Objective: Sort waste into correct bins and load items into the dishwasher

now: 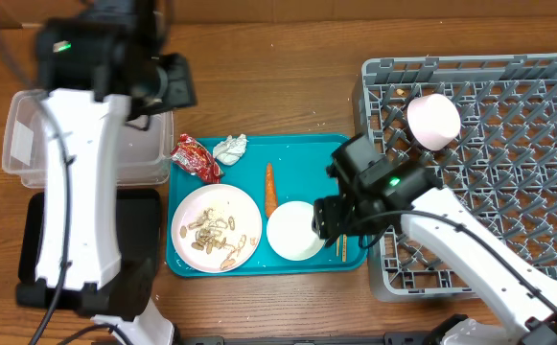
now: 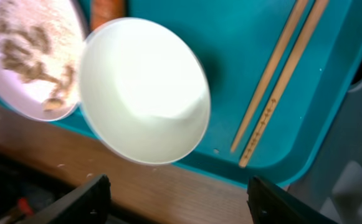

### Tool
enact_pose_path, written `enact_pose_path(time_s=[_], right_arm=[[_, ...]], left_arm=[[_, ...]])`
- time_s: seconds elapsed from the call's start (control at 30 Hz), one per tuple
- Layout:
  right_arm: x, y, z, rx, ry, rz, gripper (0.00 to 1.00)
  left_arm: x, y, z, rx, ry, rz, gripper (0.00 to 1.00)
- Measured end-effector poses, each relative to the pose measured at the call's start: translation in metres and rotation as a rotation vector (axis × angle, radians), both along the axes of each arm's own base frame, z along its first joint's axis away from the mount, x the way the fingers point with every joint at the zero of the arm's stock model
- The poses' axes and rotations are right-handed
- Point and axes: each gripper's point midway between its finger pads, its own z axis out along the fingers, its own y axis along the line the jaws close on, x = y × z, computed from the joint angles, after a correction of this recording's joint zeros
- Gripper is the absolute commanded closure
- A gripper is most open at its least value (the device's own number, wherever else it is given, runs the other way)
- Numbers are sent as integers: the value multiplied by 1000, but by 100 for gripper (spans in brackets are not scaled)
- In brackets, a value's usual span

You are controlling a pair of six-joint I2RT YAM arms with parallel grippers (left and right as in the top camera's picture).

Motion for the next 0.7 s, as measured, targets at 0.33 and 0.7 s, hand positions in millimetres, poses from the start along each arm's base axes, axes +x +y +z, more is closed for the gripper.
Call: enact_pose_path(time_s=[0.33, 0.7], right_arm=[[9, -3, -53, -57, -30, 0, 49], [17, 3, -69, -64, -62, 112, 70]], left_arm=[[-11, 11, 20, -47, -53, 39, 0], [-11, 10, 20, -54, -53, 35, 0]])
